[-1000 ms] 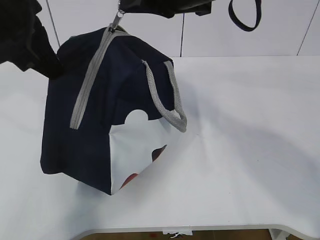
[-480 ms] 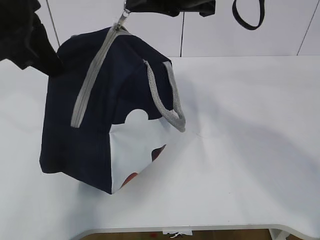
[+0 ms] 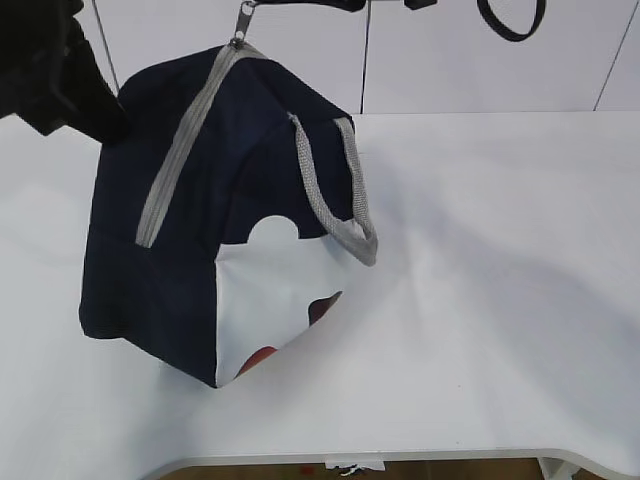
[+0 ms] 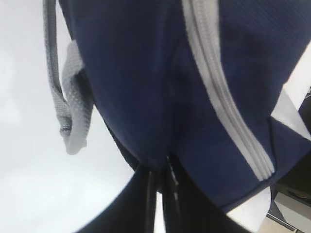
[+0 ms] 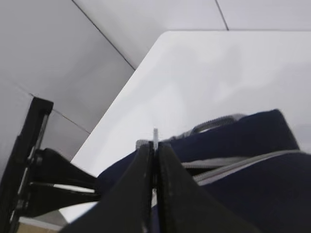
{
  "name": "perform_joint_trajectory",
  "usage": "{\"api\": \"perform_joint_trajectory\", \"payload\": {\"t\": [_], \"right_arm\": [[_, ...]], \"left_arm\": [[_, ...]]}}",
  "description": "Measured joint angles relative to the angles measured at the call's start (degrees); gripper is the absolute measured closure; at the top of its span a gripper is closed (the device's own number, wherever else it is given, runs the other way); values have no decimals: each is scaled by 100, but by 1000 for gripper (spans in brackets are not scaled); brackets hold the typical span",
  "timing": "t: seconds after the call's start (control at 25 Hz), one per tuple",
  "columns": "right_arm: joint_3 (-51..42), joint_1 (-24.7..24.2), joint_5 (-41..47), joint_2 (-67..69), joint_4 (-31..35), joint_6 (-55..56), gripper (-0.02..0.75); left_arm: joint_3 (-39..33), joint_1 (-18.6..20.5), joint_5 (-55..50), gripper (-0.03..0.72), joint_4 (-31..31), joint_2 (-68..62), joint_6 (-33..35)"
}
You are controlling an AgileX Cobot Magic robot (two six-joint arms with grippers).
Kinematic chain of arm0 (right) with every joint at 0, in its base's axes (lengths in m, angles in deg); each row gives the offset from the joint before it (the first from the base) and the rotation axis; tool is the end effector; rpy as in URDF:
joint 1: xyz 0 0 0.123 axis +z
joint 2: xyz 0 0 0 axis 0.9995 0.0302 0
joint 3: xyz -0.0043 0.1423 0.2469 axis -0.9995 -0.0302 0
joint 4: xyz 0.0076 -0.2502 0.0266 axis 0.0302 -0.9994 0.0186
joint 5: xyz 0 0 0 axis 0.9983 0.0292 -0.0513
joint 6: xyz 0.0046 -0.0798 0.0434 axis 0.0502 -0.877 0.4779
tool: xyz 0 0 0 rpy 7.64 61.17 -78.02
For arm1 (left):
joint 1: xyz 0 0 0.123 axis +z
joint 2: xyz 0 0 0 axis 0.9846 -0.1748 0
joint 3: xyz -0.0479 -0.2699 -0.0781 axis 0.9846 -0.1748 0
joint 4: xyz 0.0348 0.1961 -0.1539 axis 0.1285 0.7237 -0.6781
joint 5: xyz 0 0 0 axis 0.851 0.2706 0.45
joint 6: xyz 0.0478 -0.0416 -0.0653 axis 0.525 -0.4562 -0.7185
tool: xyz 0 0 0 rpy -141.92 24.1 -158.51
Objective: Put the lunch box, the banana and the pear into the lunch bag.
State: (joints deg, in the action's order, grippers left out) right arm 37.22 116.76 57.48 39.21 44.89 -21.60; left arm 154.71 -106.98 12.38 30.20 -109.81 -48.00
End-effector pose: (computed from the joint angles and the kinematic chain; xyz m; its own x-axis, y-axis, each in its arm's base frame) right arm 0.3151 0.2057 0.3871 -0.6186 0.0978 -0.7796 -0.5110 0.7037 0.4937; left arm 0.2721 -0.1511 0.3589 -0.3677 0.8172 -0.4437 0.8583 0.4819 0.1762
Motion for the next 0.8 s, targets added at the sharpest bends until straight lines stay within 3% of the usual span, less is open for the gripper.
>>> {"api": "perform_joint_trajectory", "payload": {"t": [0.8], "right_arm": [[9,-449,-274,243,24,-14,737]], "left_arm": [[2,0,294,694,-263,0,204]]}}
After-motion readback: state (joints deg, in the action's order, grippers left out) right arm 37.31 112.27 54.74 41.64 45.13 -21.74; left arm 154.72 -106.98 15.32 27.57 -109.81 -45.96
